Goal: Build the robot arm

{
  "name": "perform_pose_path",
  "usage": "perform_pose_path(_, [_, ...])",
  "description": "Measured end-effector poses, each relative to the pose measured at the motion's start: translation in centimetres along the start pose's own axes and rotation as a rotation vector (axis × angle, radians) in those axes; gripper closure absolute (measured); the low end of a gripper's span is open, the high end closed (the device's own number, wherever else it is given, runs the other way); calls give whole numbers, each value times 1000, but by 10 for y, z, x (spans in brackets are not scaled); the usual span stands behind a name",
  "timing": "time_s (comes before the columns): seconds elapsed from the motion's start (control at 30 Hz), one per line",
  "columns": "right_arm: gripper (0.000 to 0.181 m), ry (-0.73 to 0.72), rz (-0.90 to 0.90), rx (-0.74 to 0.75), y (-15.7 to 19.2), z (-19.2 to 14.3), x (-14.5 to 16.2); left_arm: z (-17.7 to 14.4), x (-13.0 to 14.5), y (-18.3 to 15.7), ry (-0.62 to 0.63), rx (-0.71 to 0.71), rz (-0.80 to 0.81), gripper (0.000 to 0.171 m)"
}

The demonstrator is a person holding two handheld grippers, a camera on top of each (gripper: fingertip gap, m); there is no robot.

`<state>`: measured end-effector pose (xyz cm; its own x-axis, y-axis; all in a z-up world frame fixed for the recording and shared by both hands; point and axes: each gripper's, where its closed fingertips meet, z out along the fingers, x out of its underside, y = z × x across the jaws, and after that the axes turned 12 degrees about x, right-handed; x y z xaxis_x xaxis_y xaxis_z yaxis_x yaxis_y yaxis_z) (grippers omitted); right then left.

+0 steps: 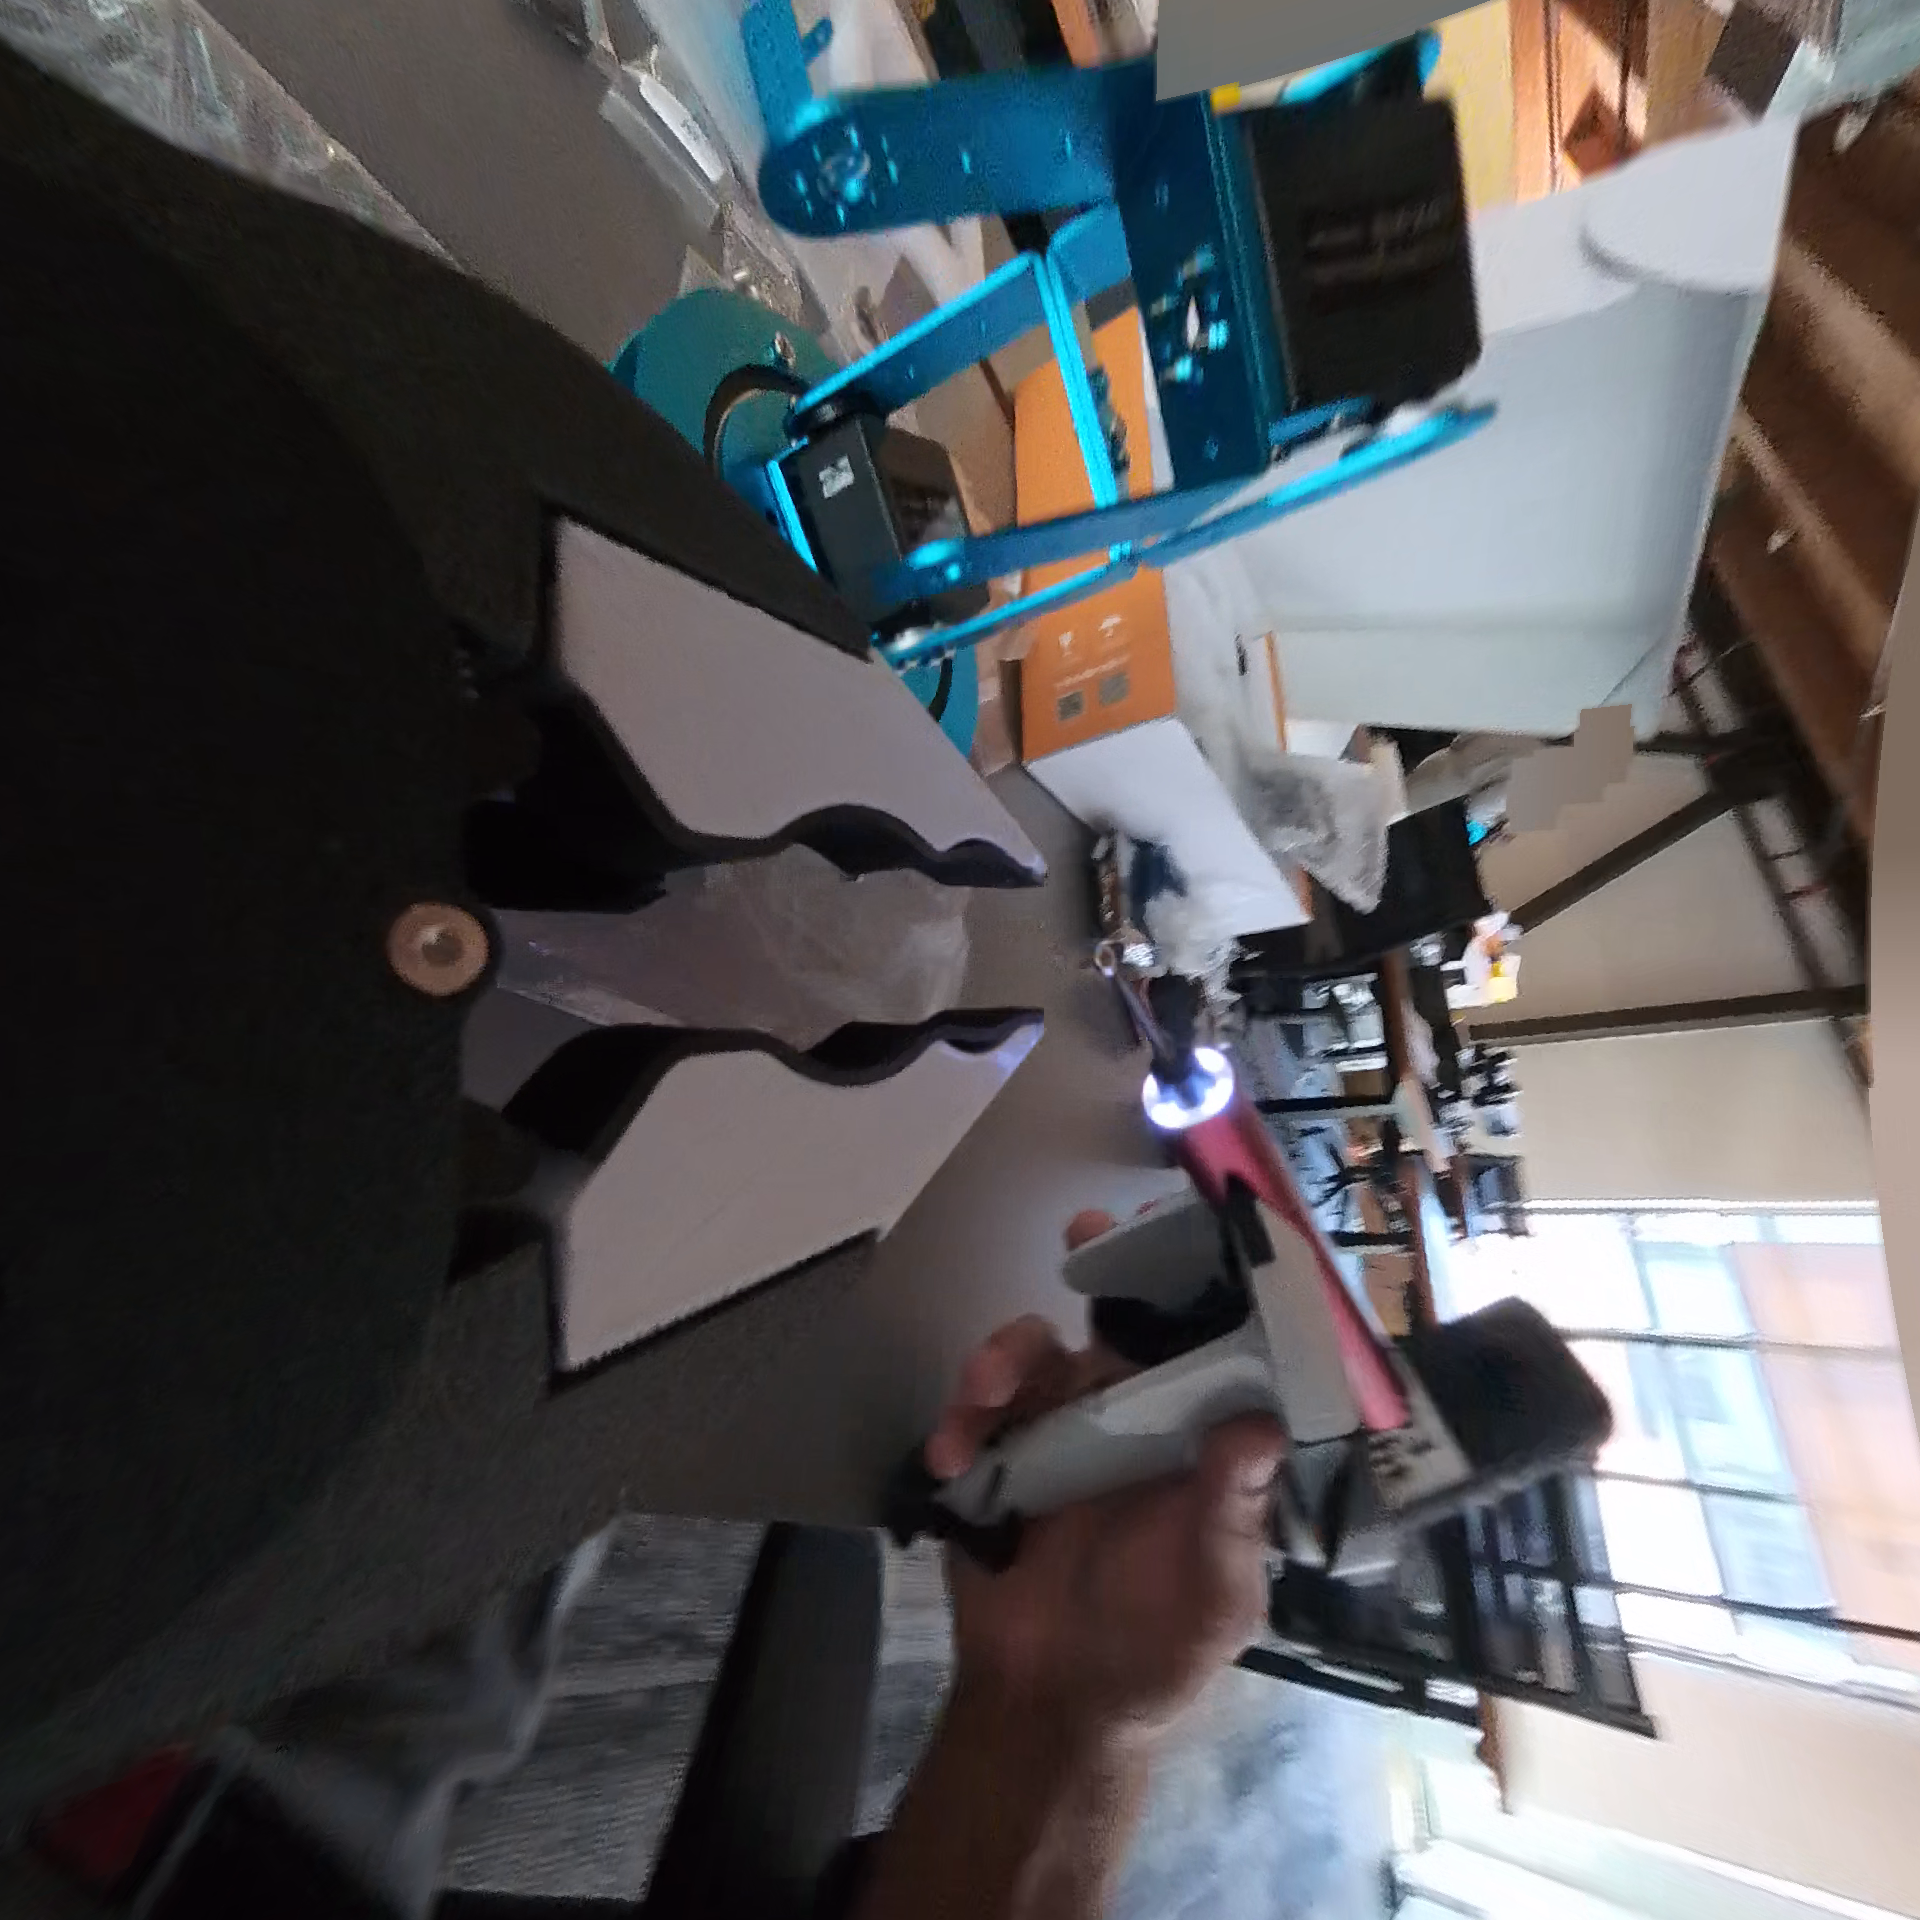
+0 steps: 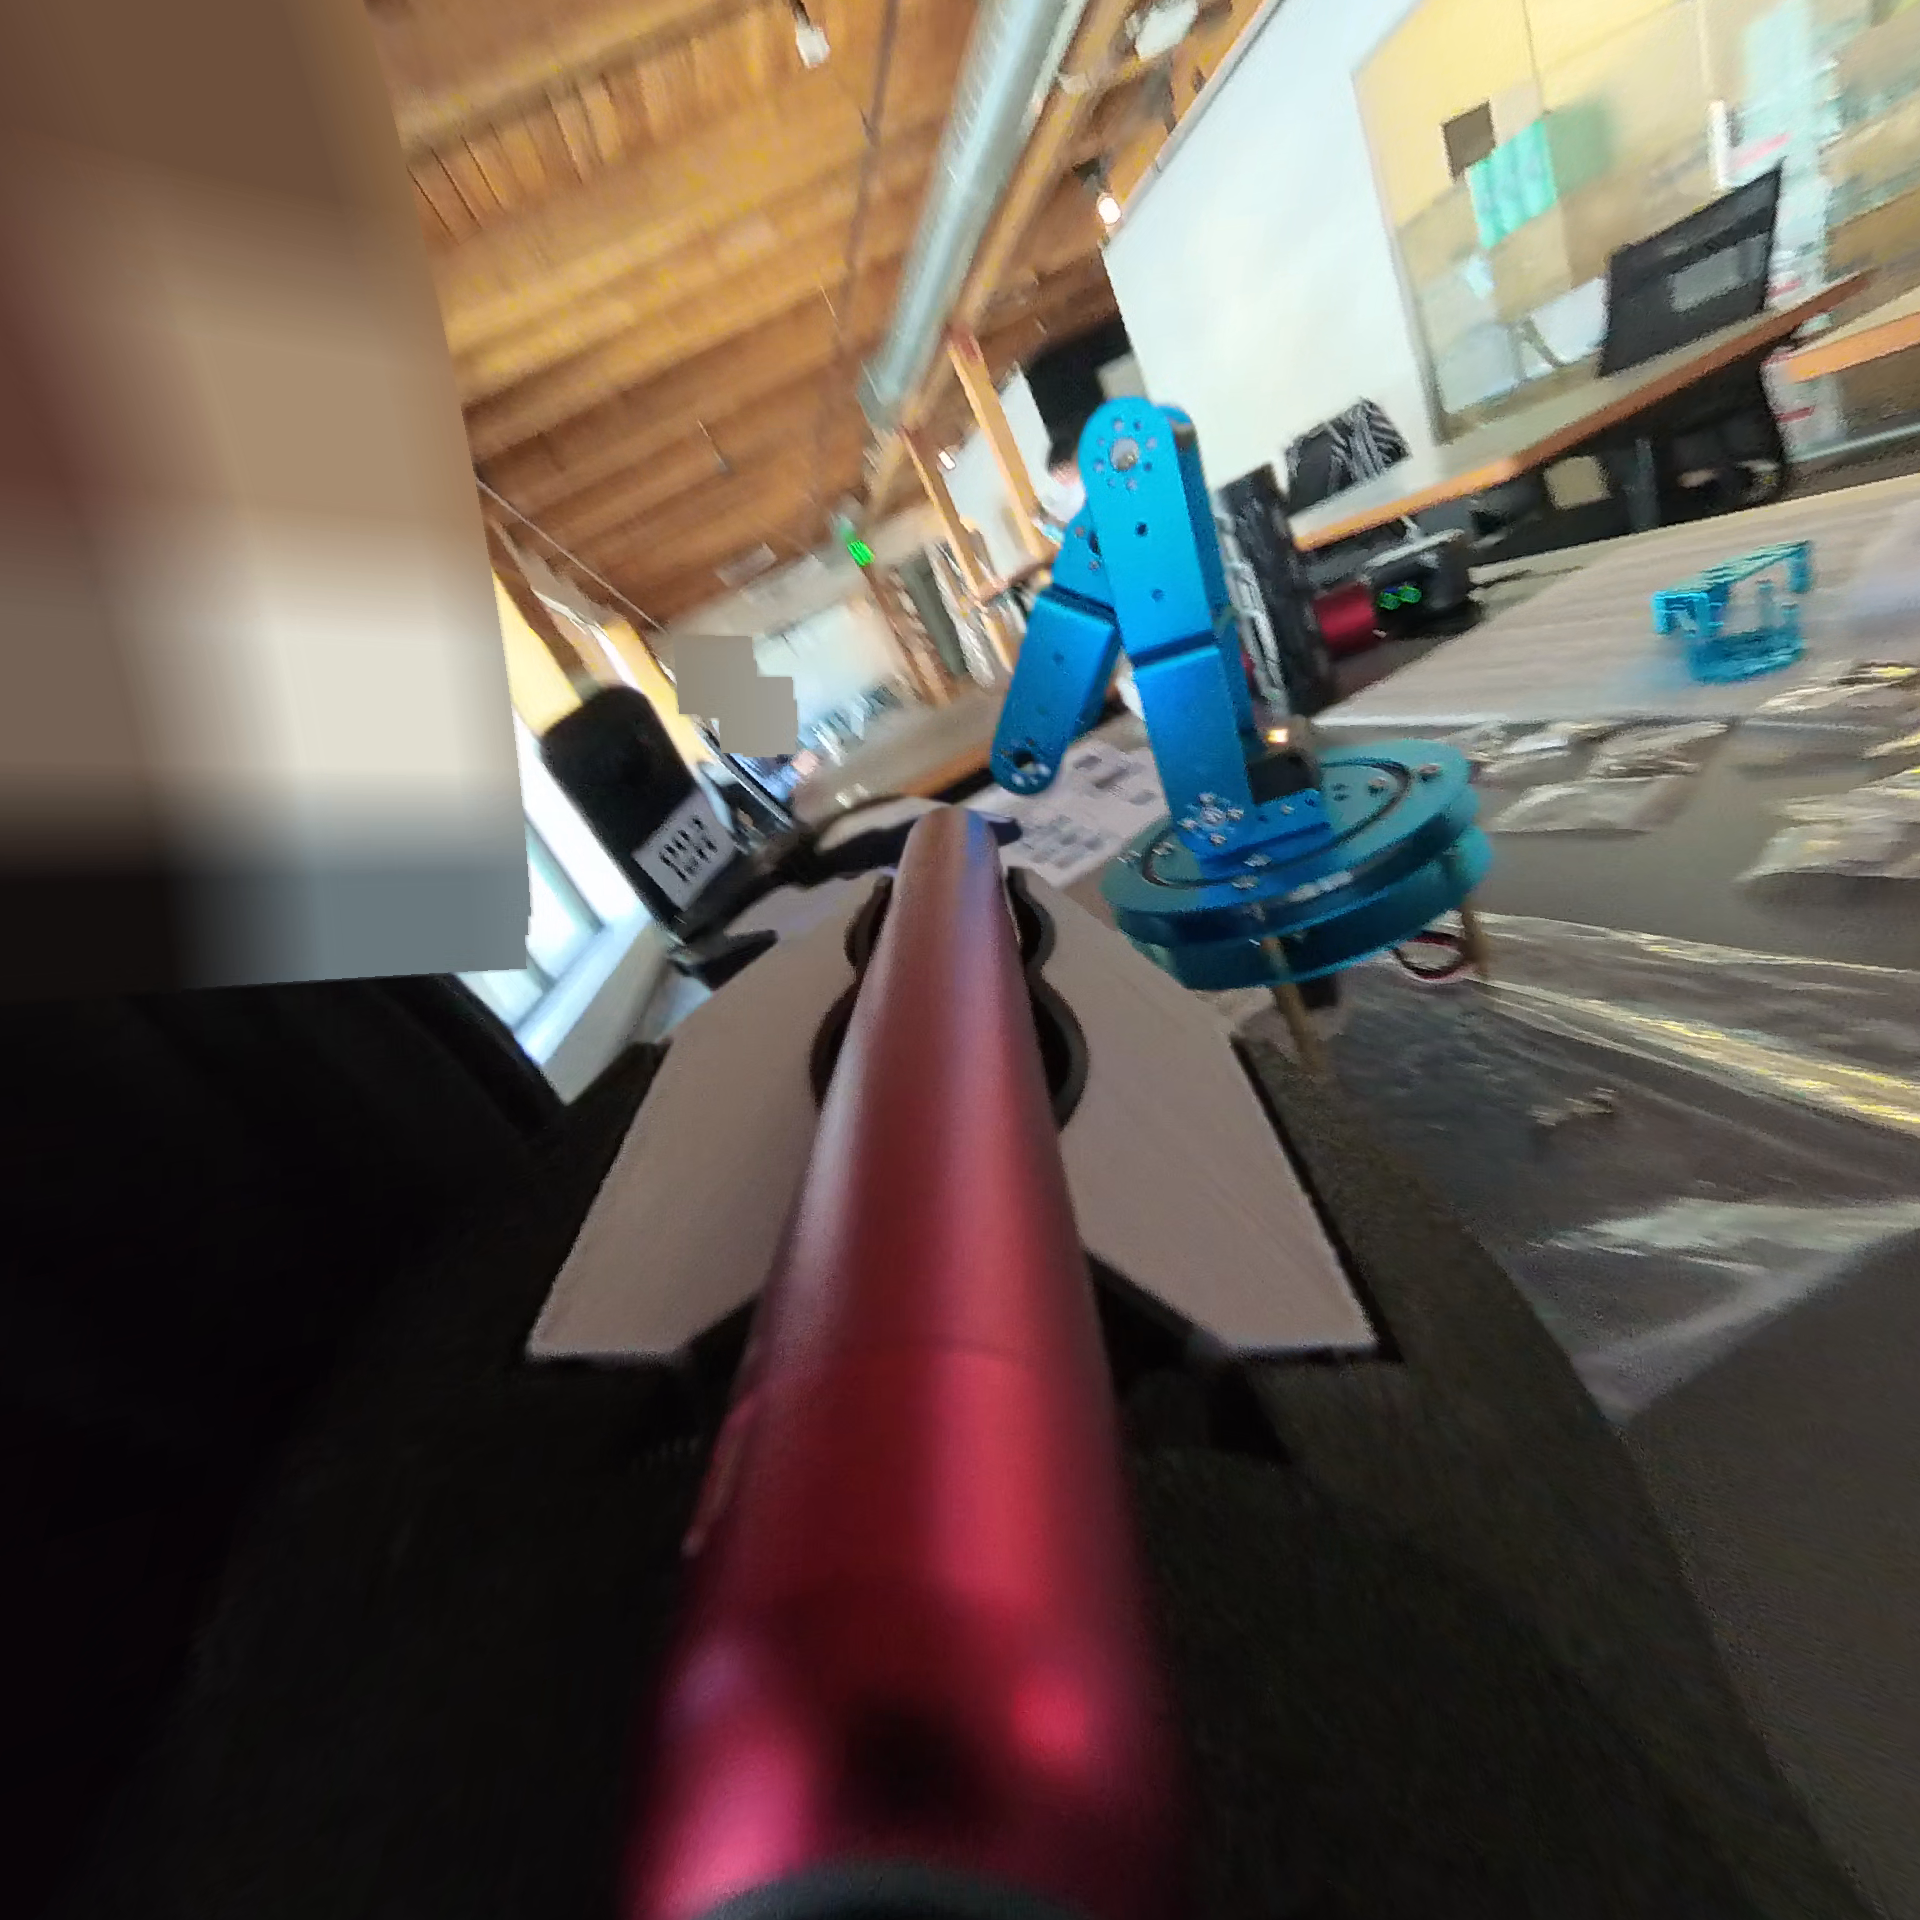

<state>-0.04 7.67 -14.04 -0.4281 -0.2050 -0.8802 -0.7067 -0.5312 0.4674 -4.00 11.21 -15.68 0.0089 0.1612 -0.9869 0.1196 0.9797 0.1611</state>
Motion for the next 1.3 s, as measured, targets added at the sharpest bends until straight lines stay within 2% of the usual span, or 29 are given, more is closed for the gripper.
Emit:
perform_pose_path(0.1, [160,-37,138,-91,7,2,-3,-3,-10,2,-60,-17,1,150])
perform_pose_path(0.2, [159,-48,200,-131,9,5,-1,-4,-13,-5,-75,3,35,151])
perform_pose_path(0.3, [160,-52,215,-154,11,4,-2,-6,-16,-7,-100,-2,49,158])
perform_pose_path(0.5, [160,-30,186,-142,14,8,4,-7,-19,-6,-115,2,44,161])
perform_pose_path(0.6, [160,-21,169,-128,14,10,7,-10,-21,-5,-127,-17,67,171])
perform_pose_path(0.77, [160,-10,111,-83,11,6,8,-10,-14,-1,-74,-47,110,171])
perform_pose_path(0.87, [160,-1,-23,-20,7,3,10,-7,2,0,31,-79,212,171])
perform_pose_path(1.03, [158,107,-239,31,6,-3,19,-1,26,-10,184,-65,379,171])
perform_pose_path(1.3, [158,146,-284,28,5,-17,23,3,33,-20,220,-18,428,171])
